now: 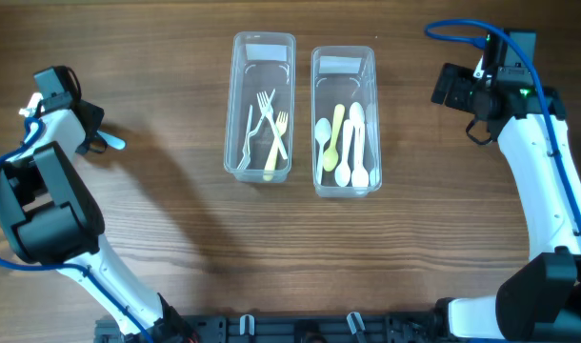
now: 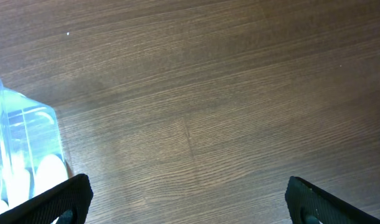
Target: Pack container
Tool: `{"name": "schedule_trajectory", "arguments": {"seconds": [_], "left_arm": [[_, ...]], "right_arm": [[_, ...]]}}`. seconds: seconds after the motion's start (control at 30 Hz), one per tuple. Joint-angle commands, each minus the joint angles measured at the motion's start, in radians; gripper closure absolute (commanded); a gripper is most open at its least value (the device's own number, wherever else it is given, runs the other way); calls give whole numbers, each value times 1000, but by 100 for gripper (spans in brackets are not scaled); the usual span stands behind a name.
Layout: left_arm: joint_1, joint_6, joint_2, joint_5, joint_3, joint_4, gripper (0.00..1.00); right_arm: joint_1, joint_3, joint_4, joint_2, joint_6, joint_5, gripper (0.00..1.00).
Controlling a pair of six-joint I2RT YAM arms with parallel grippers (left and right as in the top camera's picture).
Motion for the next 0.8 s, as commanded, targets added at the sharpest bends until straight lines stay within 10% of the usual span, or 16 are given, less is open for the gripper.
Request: {"name": "schedule_trajectory", "arguments": {"seconds": [0.0,0.27,0.63,0.77], "left_arm": [[9,-18,192,51,-65,-85,60],[9,-18,218,126,-65,-251,96],[-11,-13,-291,168,-65,-296,96],[-85,117,-487,480,-65,-281,96]], "right_arm": [[-2,13,2,-24,-12,5,0],[-2,13,2,-24,-12,5,0],[-2,13,2,-24,-12,5,0],[-2,13,2,-24,-12,5,0]]}}
